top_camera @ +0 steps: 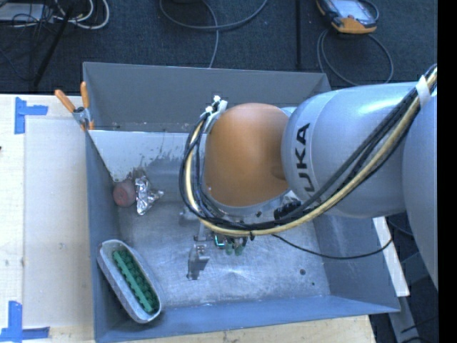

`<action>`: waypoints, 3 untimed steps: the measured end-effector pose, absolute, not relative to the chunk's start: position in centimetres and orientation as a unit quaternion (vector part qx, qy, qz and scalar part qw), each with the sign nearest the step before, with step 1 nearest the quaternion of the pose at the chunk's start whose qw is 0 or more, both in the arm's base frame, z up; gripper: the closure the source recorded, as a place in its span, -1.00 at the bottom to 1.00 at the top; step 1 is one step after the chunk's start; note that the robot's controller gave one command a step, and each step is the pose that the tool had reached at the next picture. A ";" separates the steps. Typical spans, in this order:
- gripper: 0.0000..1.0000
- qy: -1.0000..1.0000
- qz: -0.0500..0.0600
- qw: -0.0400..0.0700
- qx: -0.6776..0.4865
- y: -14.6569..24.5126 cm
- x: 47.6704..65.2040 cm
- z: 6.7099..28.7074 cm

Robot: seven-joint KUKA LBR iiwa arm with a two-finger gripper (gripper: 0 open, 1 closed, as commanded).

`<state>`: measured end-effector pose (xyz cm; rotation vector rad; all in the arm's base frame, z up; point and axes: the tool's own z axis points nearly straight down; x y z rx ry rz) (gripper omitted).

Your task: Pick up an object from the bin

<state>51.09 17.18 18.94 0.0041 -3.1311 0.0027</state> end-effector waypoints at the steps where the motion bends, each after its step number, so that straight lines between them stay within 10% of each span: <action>1: -1.00 -1.000 0.000 0.003 0.021 20.6 55.7 7.6; 2: -1.00 -0.999 0.002 0.002 0.051 10.7 54.6 9.9; 3: -1.00 -0.999 0.002 -0.003 0.043 3.5 61.4 10.3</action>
Offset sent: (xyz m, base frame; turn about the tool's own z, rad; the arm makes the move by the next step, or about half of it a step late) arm 0.0472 0.0339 -0.1075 -0.0400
